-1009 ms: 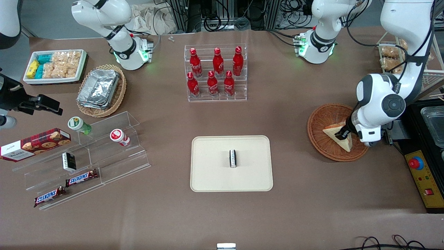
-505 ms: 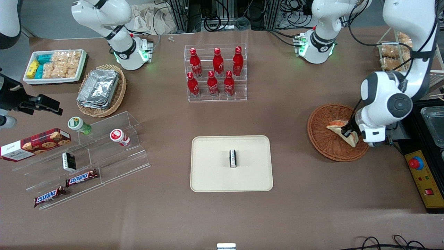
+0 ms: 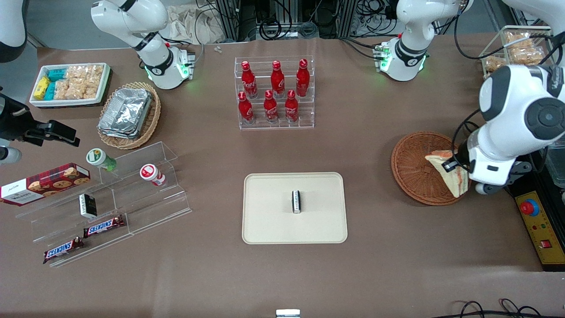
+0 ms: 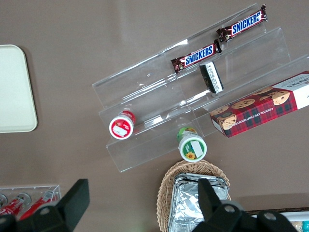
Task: Place sandwich from basket to tray
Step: 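Lift the sandwich out of the basket with the left gripper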
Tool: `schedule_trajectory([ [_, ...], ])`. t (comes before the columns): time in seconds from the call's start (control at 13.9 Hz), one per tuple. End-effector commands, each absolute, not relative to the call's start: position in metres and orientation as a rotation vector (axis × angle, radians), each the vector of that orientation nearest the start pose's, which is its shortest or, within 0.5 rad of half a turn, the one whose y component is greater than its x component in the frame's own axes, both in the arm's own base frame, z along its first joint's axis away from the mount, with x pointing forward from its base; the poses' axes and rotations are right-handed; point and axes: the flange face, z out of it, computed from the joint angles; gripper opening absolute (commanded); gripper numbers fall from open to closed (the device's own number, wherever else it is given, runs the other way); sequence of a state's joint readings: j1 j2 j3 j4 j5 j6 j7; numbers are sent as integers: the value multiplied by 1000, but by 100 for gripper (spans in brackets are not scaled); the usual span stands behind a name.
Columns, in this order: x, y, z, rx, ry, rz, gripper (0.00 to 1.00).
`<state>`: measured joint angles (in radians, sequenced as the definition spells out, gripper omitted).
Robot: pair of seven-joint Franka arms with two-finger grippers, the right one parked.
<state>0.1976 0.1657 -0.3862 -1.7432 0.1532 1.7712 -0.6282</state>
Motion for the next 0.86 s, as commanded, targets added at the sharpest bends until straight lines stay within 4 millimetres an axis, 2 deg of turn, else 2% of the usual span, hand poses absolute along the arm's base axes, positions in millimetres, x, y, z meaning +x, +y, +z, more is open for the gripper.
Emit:
schedule_trajectory([
  [0.0,593,-189,492,-2968,-302,94,2],
  [0.07,593,-230,486,-3001,-225,108,2],
  [0.22,590,-302,452,-3025,-142,151,2],
  [0.29,595,-327,430,-3040,-150,167,2],
  [0.36,602,-341,408,-3058,-187,175,2],
  [0.5,614,-352,365,-3101,-217,163,2],
  [0.65,616,-366,334,-3119,-220,146,2],
  [0.79,618,-370,306,-3068,-180,85,2],
])
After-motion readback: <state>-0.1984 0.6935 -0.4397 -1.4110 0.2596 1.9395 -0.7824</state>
